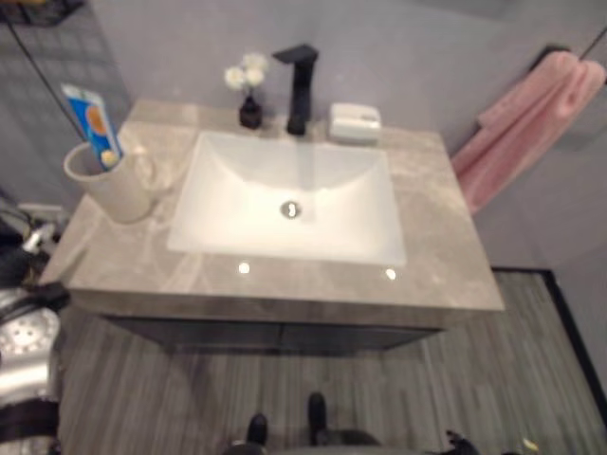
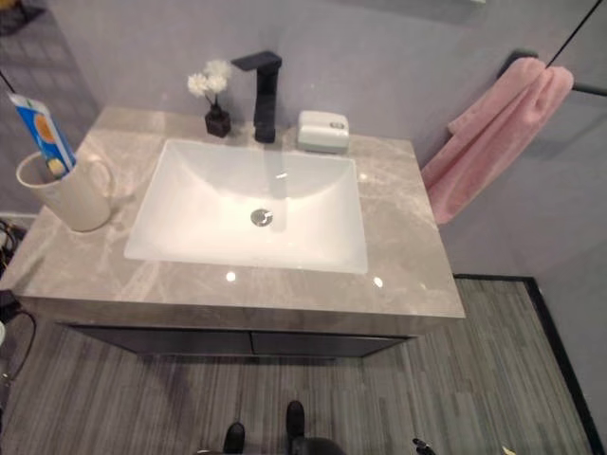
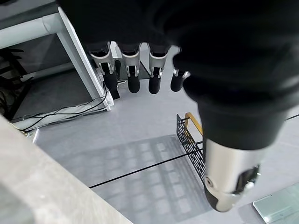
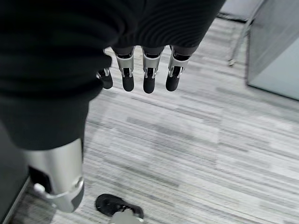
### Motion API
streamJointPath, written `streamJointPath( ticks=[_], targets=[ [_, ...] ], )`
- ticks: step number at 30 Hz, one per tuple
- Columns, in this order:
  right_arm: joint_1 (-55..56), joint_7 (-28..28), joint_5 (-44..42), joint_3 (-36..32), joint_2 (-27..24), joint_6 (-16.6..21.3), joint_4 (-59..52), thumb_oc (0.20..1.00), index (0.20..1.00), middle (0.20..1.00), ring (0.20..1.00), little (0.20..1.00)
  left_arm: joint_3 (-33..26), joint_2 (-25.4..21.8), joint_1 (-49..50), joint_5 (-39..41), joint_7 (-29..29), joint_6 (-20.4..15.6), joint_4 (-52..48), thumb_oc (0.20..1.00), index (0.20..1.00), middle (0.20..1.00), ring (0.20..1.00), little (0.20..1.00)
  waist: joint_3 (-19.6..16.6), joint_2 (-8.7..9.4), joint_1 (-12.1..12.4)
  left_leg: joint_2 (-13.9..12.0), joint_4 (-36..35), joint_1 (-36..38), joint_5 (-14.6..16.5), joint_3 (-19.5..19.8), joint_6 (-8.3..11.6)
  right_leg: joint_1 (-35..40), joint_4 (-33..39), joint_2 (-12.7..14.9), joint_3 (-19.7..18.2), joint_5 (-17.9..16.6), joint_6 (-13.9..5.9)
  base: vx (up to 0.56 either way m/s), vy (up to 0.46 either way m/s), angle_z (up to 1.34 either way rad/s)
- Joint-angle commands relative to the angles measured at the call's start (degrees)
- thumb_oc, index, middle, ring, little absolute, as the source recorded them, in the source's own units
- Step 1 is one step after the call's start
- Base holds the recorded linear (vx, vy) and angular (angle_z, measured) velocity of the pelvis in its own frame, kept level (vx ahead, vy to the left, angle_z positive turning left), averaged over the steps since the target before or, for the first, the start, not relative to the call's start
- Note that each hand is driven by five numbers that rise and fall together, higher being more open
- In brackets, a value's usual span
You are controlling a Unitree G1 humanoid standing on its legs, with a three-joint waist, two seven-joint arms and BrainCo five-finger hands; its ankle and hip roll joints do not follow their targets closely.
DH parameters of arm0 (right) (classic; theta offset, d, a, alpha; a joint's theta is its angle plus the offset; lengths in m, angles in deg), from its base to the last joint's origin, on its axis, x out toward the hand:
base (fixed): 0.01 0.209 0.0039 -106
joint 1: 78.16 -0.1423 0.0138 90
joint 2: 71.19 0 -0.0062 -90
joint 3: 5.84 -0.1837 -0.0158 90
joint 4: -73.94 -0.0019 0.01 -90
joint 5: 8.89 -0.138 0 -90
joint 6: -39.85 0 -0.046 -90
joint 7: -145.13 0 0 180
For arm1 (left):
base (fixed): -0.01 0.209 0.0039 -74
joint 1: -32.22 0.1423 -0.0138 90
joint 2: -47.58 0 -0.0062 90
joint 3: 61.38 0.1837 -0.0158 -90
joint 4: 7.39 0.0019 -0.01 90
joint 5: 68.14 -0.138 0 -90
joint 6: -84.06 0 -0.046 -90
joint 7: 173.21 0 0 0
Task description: Put brush and paste in cup on sink, flatten towel.
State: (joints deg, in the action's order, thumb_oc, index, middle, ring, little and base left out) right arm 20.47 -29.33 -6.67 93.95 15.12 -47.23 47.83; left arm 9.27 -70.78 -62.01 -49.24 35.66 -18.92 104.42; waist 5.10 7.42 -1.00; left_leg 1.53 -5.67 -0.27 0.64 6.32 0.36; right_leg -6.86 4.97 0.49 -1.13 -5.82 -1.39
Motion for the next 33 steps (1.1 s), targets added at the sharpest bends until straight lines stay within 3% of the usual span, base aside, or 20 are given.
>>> streamJointPath(
  ticks=[1,7,11,17,22,33],
  targets=[
    [-0.2,0.0,-1.5,1.0,-1.3,0.4,0.3,1.000,1.000,1.000,1.000,1.000,-2.0,-4.5,-6.5,0.6,0.9,-2.3,1.9,1.000,1.000,1.000,1.000,1.000,1.5,-0.47,-1.3,-0.1,0.7,2.5,5.1,-2.7,-1.22,2.2,-2.0,-0.7,-2.6,6.1,-2.20,0.02,0.009,-0.13],
    [0.3,-0.1,-2.3,1.0,-0.8,0.5,0.1,1.000,1.000,1.000,1.000,1.000,-0.5,-2.8,-7.0,0.9,0.5,-2.3,-0.1,1.000,1.000,1.000,1.000,1.000,1.6,-0.51,-1.7,-0.1,0.7,2.6,5.2,-3.1,-1.28,1.7,-2.3,-1.0,-3.6,6.0,-2.13,0.02,0.003,-0.10],
    [0.9,-0.1,-2.8,-0.1,-0.3,0.5,0.1,1.000,1.000,1.000,1.000,1.000,-1.0,2.3,-3.3,-0.4,-0.7,-1.9,-4.9,1.000,1.000,1.000,1.000,1.000,1.8,-1.03,-1.7,0.0,0.7,3.2,5.5,-3.3,-1.42,2.0,-2.3,-1.3,-4.4,6.2,-2.01,0.01,-0.003,-0.07],
    [2.2,-0.5,-2.4,-1.5,-0.4,0.4,0.4,1.000,1.000,1.000,1.000,1.000,-3.1,5.9,1.6,-1.4,-2.1,-1.8,-10.8,1.000,1.000,1.000,1.000,1.000,1.7,-1.48,-1.4,0.1,0.7,3.8,6.0,-3.7,-1.50,2.8,-1.7,-1.4,-4.8,6.3,-1.97,0.00,-0.009,-0.06],
    [2.2,-0.6,-2.2,-1.4,-0.7,0.2,0.5,1.000,1.000,1.000,1.000,1.000,-3.0,4.7,-0.3,-1.5,-1.5,-1.6,-8.7,1.000,1.000,1.000,1.000,1.000,1.7,-1.68,-1.7,0.0,0.7,3.9,5.9,-4.2,-1.41,2.9,-1.2,-1.4,-4.9,6.0,-1.98,-0.01,-0.003,-0.04],
    [1.7,-0.8,-2.1,-0.4,-1.8,0.1,-0.2,1.000,1.000,1.000,1.000,1.000,-2.2,-3.0,-7.5,-1.5,0.8,-0.2,-1.3,1.000,1.000,1.000,1.000,1.000,1.6,-1.07,-2.6,-0.3,0.7,2.8,5.6,-5.4,-1.24,1.7,-0.6,-1.8,-6.0,5.2,-2.24,0.00,-0.010,-0.05]
  ],
)
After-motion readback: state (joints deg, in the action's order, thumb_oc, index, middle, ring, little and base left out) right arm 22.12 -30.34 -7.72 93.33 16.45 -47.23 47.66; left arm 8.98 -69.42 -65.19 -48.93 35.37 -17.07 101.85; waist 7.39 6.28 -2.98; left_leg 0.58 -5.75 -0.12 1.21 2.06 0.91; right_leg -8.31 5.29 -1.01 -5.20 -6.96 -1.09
